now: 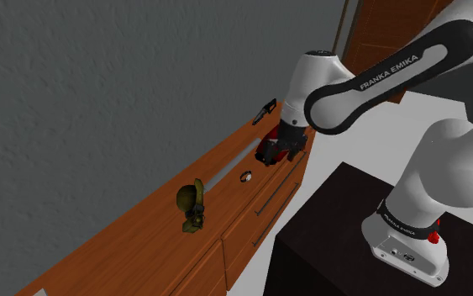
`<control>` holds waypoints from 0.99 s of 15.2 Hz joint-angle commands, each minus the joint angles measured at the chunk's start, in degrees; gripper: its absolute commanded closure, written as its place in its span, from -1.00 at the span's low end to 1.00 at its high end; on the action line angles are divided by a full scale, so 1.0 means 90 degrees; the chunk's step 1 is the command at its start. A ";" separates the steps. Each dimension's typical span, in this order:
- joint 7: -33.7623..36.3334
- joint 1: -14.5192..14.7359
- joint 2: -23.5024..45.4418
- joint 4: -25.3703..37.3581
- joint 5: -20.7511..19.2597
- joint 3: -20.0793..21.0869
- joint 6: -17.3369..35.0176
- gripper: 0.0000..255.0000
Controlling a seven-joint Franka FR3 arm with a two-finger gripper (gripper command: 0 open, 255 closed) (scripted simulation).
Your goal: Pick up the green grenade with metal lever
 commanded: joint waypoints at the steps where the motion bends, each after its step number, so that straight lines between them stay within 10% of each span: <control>1: 0.0173 0.0143 0.0564 0.0031 0.0248 0.0161 0.0789 -1.00; 15: 0.1150 0.1178 0.4921 0.1888 0.0881 0.0257 0.4899 -1.00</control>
